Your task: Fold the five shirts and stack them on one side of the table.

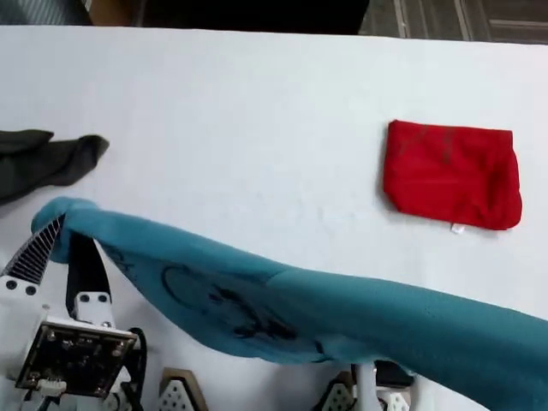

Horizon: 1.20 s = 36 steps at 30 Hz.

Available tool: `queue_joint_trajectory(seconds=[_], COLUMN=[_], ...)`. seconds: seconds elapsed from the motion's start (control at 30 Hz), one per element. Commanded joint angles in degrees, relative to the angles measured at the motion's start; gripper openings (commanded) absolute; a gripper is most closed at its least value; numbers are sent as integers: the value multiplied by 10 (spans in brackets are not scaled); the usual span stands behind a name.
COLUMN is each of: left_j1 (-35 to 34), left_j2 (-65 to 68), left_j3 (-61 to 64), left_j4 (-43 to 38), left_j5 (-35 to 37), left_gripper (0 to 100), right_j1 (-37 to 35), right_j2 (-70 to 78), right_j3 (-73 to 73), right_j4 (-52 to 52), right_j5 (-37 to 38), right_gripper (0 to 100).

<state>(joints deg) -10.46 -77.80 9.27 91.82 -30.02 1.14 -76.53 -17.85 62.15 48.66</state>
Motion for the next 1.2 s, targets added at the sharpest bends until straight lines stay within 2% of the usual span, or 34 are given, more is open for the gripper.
queue_joint_trajectory(seconds=[0.0, 0.23, 0.4, 0.57, 0.77, 0.97, 1.17], left_j1=[-7, -7, -7, -7, 9, 28, 26], left_j2=[0, 4, 4, 4, 16, 195, 467], left_j3=[-11, 10, 130, 244, 324, 270, 63], left_j4=[-11, -29, -86, -159, -280, -359, -337], left_j5=[0, 0, 1, 1, 42, 44, 40], left_gripper=[25, 25, 25, 25, 24, 24, 24], right_j1=[6, 6, 3, 3, 5, 7, 7], right_j2=[1, 7, 20, 58, 132, 232, 320], right_j3=[-10, 40, 135, 243, 351, 361, 360], right_j4=[-15, -14, -15, -35, -133, -218, -281], right_j5=[-2, -2, -2, -2, -2, -1, 1], right_gripper=[19, 19, 19, 20, 20, 20, 20])
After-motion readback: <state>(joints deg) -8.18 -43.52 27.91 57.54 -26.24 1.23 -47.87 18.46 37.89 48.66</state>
